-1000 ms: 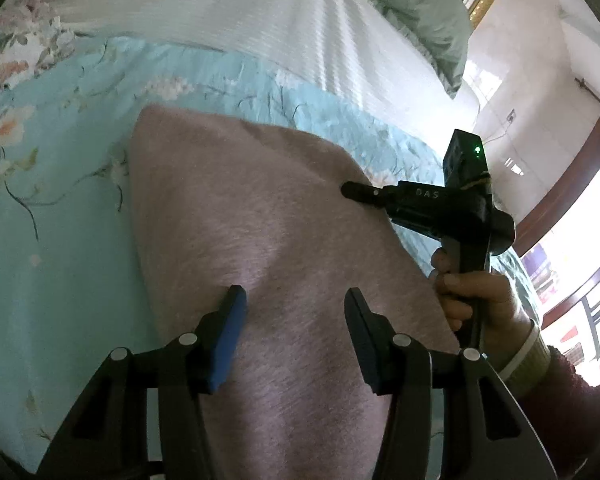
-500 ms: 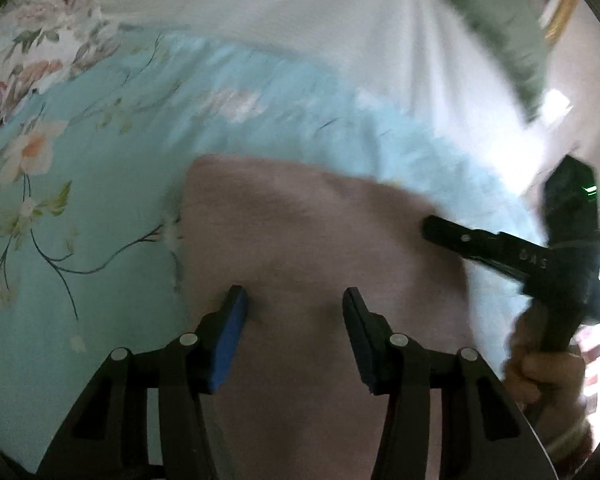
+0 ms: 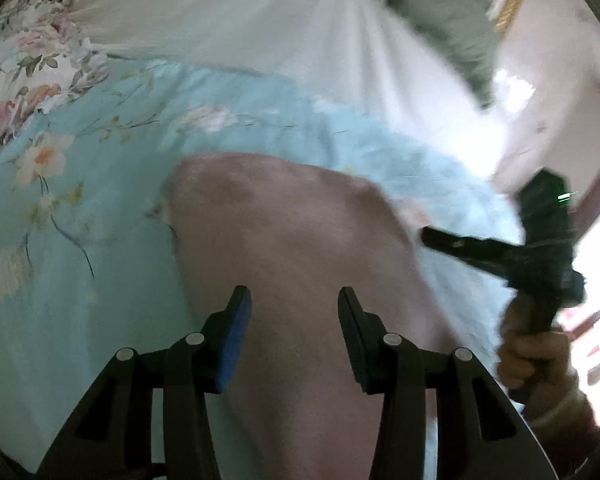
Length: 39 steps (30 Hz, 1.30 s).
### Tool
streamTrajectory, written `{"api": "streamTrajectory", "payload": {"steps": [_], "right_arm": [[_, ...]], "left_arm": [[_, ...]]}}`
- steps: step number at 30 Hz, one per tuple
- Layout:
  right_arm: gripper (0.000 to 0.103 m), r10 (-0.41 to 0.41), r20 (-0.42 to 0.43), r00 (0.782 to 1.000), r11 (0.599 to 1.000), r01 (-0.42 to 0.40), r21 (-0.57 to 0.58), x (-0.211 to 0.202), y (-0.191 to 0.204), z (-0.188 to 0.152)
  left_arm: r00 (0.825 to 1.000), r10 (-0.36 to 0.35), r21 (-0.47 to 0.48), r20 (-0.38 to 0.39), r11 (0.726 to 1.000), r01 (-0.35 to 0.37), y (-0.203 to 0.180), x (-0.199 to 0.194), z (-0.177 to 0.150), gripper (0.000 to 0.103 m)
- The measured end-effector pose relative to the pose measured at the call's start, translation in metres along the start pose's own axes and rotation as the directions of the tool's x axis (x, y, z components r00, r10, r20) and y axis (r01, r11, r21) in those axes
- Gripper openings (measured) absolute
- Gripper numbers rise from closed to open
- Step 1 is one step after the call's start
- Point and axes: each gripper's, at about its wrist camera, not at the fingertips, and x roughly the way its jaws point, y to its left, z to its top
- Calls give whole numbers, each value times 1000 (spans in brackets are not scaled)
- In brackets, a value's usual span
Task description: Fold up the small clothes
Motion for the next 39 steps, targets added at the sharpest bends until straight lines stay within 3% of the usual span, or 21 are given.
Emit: {"api": "streamTrajectory", "payload": {"steps": [3, 6, 8, 10, 11, 14, 17, 20, 23, 27, 37, 39], "right_arm": [[7, 55, 1, 998, 998, -55, -4, -22, 8, -32], [7, 86, -13, 996, 996, -86, -13, -28, 12, -64], [7, 62, -38, 997, 997, -64, -31, -21, 14, -79], [7, -60, -72, 996, 998, 58, -39, -6, 5, -90], [7, -100, -74, 992, 995, 98, -28, -2, -1, -93], [7, -55, -51, 997, 998, 57, 38, -8, -11, -98], [7, -18, -24, 1000, 1000, 18, -7, -27, 2, -103], [8, -18, -15, 1000, 998, 17, -54, -41, 9, -118], [8, -147, -45, 988, 987, 143, -69, -34, -4, -135], [8, -114, -29, 993, 993, 114, -5, -32, -19, -141], [8, -123, -12, 992, 992, 123, -12, -36, -19, -146], [8, -130, -11, 991, 991, 130, -14, -37, -17, -148]], "left_arm": [[997, -75, 5, 24, 997, 75, -14, -22, -27, 44], [996, -85, 24, 0, 996, 85, -22, -22, -56, 45], [998, -14, 18, -67, 1000, 15, -20, -5, -69, 42], [994, 20, 9, -107, 1000, -19, -13, 6, -80, 31], [994, 16, 0, -106, 1000, -16, -11, 5, -81, 31], [997, -17, -29, -79, 999, 15, -11, -11, -80, 31], [998, -29, -4, -60, 1000, 29, -20, -24, -88, 32], [997, -6, 32, -71, 999, 8, -27, -23, -99, 32], [992, 71, 79, -105, 995, -62, -32, -10, -111, 31], [987, 141, 142, -82, 981, -129, -48, -6, -116, 35], [988, 144, 111, -63, 984, -137, -44, -6, -118, 35], [990, 135, 66, -44, 989, -132, -40, -9, -119, 36]]}}
